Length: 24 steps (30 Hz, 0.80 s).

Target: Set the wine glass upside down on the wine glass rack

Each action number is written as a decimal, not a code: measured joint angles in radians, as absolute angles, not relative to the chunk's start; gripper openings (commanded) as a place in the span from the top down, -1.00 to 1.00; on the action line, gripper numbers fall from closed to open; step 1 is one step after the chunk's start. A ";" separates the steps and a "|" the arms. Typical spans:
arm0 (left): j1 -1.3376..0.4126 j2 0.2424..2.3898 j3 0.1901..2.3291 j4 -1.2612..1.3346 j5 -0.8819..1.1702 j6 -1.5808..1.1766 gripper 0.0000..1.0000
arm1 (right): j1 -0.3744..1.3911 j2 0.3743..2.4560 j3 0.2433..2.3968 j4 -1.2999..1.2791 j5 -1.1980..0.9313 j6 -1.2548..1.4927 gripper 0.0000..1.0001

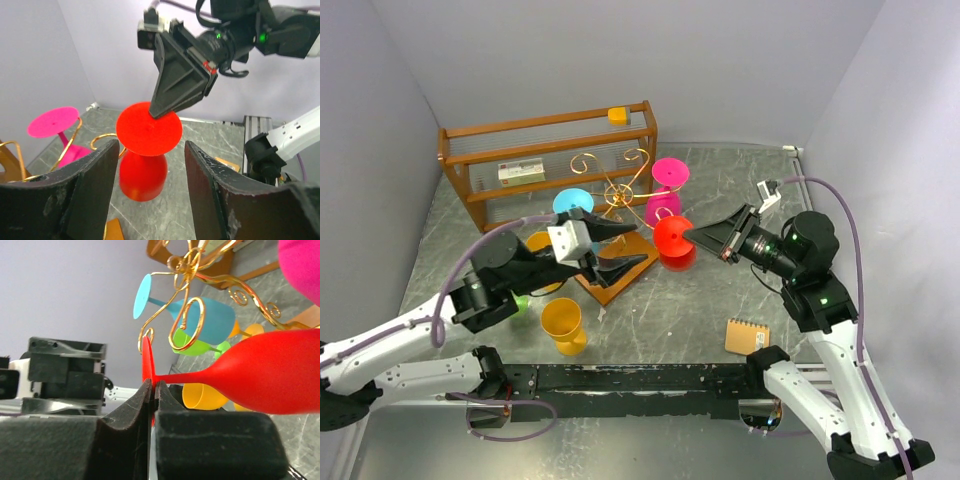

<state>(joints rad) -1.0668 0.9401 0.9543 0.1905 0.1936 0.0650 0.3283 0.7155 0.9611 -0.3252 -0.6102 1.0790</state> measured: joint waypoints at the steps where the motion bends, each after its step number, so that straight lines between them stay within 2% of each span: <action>1: -1.067 0.921 0.955 0.185 0.181 0.061 -0.33 | 0.329 0.717 0.961 -0.334 -0.601 1.079 1.00; 14: -1.067 0.719 0.990 -0.047 -0.111 -0.009 -0.48 | 0.328 0.750 0.965 -0.360 -0.517 1.079 1.00; 24: -1.067 0.585 0.945 -0.065 -0.274 -0.039 -0.42 | 0.329 0.784 0.963 -0.315 -0.409 1.130 1.00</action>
<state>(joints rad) -1.0668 0.5854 0.9455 -0.0650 -0.2741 -0.0391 0.3286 0.7841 0.9630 -0.3153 -0.4091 1.1297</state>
